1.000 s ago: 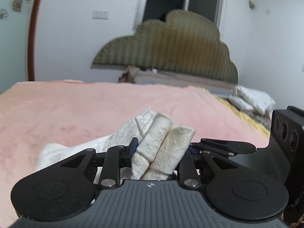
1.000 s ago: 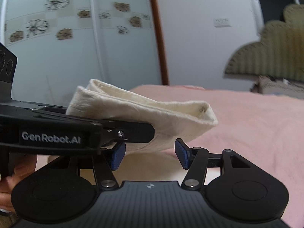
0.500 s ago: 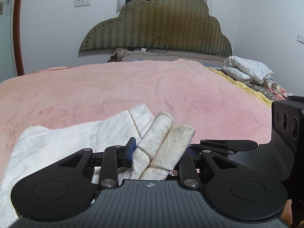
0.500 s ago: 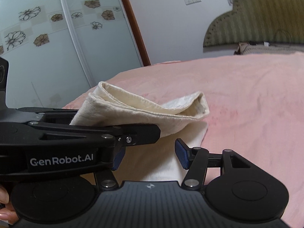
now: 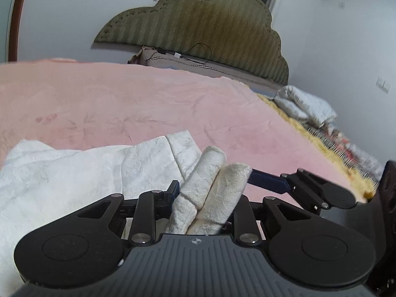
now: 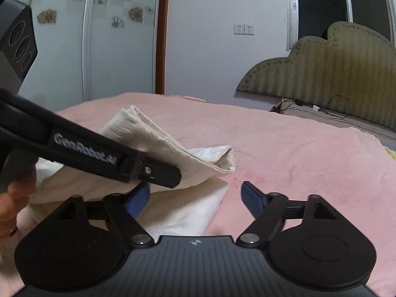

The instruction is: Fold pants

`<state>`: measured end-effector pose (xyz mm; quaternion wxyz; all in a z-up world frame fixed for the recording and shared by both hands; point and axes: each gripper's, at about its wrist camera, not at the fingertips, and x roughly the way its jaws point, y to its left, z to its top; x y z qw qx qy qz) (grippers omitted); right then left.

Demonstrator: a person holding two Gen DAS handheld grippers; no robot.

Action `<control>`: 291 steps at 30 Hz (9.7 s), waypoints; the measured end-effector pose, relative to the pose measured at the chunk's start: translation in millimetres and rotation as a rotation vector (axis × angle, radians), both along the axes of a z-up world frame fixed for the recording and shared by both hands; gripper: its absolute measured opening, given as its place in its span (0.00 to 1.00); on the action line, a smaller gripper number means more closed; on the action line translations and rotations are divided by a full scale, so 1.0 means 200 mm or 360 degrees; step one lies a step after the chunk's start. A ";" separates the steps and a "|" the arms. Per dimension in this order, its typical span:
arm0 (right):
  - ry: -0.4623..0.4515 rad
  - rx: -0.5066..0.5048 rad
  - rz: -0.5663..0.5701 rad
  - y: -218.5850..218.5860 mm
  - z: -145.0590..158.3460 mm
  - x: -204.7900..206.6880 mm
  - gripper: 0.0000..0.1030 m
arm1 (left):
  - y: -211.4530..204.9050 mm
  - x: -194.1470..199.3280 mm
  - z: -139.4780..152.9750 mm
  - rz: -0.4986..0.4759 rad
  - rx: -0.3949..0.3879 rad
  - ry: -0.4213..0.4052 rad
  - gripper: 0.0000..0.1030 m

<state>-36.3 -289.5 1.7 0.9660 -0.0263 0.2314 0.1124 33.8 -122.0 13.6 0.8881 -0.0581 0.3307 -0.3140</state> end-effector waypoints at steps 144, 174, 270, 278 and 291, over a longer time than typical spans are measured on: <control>0.0300 0.1171 0.0044 0.00 -0.09 -0.31 0.59 | 0.49 -0.33 -0.10 -0.0308 0.0583 -0.0549 0.91; 0.0396 0.1236 -0.0238 0.02 -0.28 -0.26 0.09 | 0.38 -0.37 -0.29 -0.0572 0.0417 -0.0367 0.24; 0.0398 0.0975 0.0127 0.07 -0.19 0.22 0.22 | 0.76 0.02 -0.14 0.0384 0.0285 -0.0099 0.13; 0.0253 0.0775 0.0268 0.25 0.05 0.38 0.22 | 0.83 0.13 0.04 0.0469 0.0344 -0.0309 0.13; 0.0347 0.0505 0.0138 0.55 0.02 0.98 0.22 | 0.95 0.72 0.05 0.0681 0.0527 -0.0285 0.03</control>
